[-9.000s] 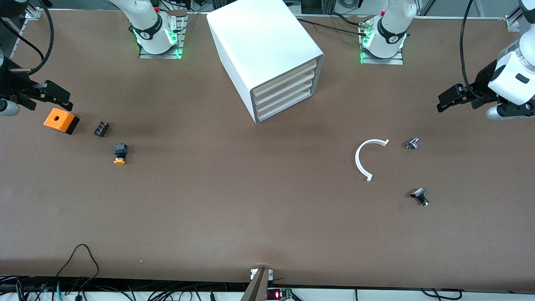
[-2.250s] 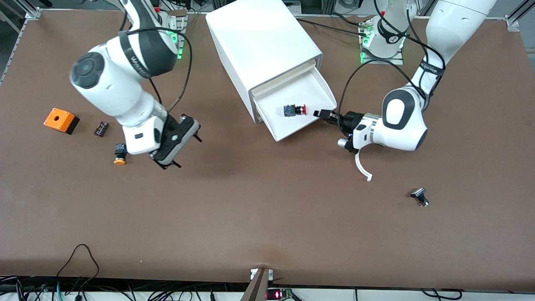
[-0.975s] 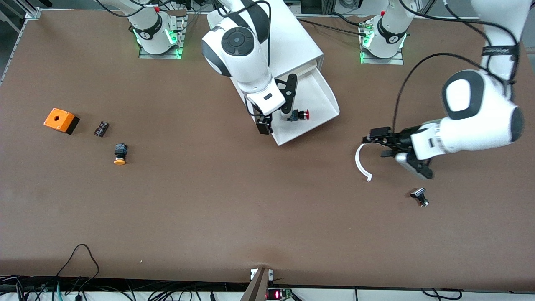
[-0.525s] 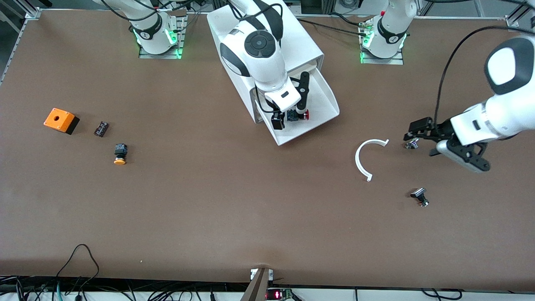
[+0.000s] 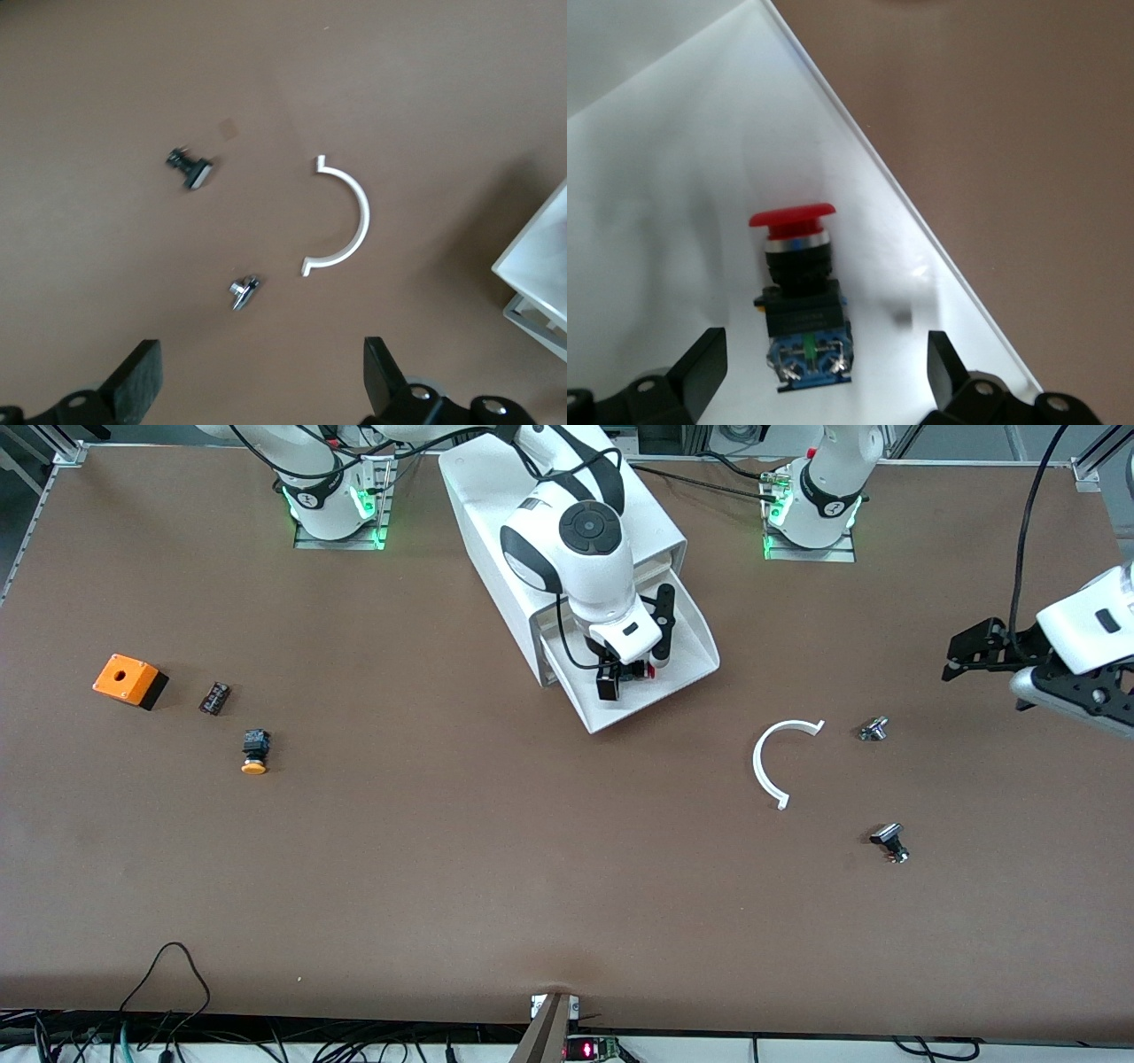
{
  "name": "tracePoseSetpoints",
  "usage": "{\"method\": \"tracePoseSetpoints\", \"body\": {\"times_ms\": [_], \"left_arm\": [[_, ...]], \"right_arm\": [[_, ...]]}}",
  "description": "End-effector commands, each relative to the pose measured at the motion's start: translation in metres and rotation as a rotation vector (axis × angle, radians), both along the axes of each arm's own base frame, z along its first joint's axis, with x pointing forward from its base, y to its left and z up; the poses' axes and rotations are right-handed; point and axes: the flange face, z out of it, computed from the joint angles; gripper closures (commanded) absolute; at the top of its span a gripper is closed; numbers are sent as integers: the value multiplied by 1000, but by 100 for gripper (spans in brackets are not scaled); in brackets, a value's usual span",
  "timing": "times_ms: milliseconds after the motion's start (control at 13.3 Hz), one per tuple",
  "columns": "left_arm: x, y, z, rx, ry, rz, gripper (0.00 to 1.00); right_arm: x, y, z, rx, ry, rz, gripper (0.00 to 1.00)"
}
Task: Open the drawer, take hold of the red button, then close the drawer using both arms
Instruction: 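Lift the red button out and carry it toward the table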
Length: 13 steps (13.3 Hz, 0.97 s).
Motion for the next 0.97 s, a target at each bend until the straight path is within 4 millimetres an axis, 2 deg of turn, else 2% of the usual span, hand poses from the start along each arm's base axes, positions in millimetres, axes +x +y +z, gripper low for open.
{"method": "tracePoseSetpoints", "body": {"times_ms": [0, 300, 375, 600, 675, 750, 900], "left_arm": [[-4, 3, 3, 75, 20, 47, 0], [-5, 5, -1, 74, 35, 55, 0], [-5, 14, -2, 69, 36, 73, 0], [-13, 28, -1, 47, 38, 134, 0], [-18, 34, 0, 32, 46, 166, 0], [-22, 32, 1, 34, 46, 179, 0], [-25, 30, 2, 38, 48, 211, 0]], "right_arm": [[-2, 8, -2, -16, -22, 2, 1], [-2, 8, -13, -27, -14, -1, 15], [0, 7, -12, -27, -16, -3, 20], [2, 7, -10, -29, -34, 4, 45], [3, 7, -4, -28, -49, 10, 53], [4, 8, 2, -35, -70, 14, 61], [5, 11, 11, -35, -96, 25, 71]]}}
